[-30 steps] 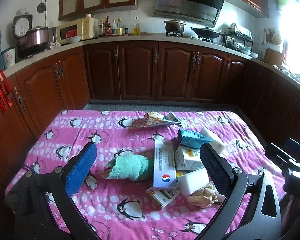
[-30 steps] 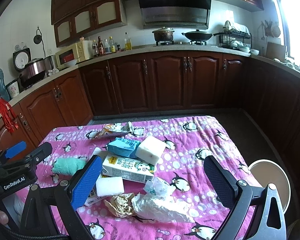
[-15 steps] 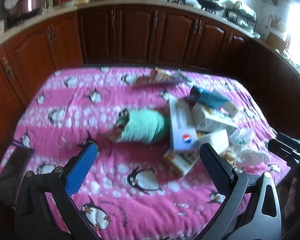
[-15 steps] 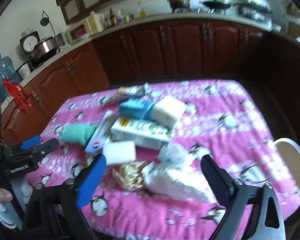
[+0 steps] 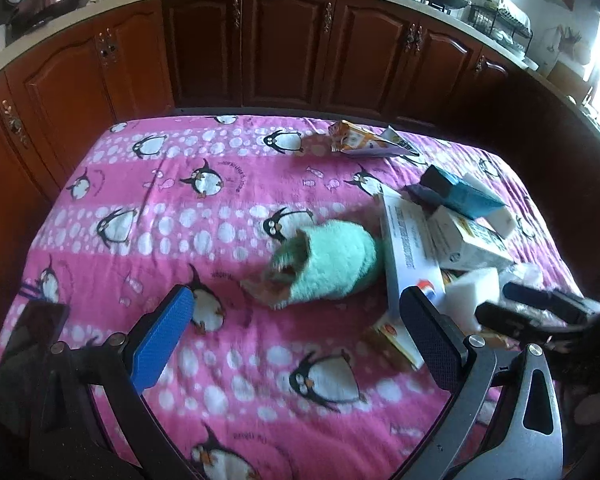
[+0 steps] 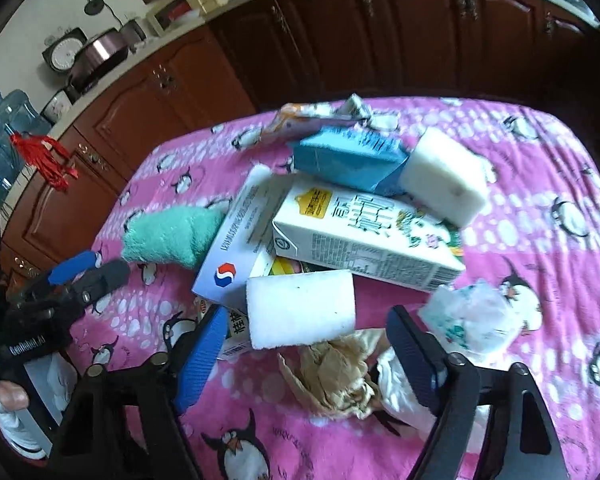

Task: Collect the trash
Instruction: 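Grasp the green towel bundle with left tool while right tool grasps white sponge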

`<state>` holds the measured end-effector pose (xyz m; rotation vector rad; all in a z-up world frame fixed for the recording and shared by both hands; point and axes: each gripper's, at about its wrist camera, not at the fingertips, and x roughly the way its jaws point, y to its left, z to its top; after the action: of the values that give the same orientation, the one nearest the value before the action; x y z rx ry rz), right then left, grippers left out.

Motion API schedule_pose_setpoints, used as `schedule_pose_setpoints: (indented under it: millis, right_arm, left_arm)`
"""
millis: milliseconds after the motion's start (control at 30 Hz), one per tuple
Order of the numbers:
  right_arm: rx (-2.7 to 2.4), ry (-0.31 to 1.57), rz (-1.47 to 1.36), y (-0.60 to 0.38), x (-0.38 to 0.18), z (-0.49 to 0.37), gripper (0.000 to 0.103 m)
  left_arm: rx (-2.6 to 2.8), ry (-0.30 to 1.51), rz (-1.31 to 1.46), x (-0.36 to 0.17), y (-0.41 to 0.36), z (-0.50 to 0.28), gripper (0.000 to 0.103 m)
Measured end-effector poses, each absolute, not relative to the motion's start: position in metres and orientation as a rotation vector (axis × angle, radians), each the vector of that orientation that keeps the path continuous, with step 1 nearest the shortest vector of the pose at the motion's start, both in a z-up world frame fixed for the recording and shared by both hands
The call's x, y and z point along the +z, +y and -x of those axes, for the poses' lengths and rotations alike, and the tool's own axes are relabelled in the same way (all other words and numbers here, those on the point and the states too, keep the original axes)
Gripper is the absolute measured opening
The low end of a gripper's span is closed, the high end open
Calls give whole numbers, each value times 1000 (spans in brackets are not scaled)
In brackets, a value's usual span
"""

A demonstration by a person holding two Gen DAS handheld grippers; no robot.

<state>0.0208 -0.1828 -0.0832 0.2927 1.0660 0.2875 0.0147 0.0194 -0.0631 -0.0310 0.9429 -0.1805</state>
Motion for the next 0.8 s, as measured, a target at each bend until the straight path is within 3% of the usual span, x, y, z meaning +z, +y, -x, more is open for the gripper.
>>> schedule_pose_setpoints:
  millis: [100, 233, 267, 333, 533, 633, 800]
  right_arm:
    - [296, 1079, -304, -182, -89, -26, 57]
    - [298, 1074, -316, -181, -91, -29, 53]
    - [299, 1072, -316, -181, -91, -30, 52]
    - [303, 1069, -317, -182, -90, -29, 50]
    - [324, 1057, -336, -187, -83, -20, 46]
    - [350, 1041, -338, -187, -74, -12, 45]
    - [373, 996, -342, -191, -55, 2, 45]
  left_arm:
    - [-189, 951, 22, -68, 17, -30, 102]
    - [-204, 987, 7, -81, 11, -50, 101]
    - [-210, 1000, 7, -85, 9, -54, 98]
    - [-225, 1047, 24, -94, 7, -61, 71]
    - [-298, 1077, 109, -98, 9, -59, 33]
    - [-305, 1068, 129, -89, 13, -52, 24]
    - [-283, 1002, 123, -60, 27, -39, 22]
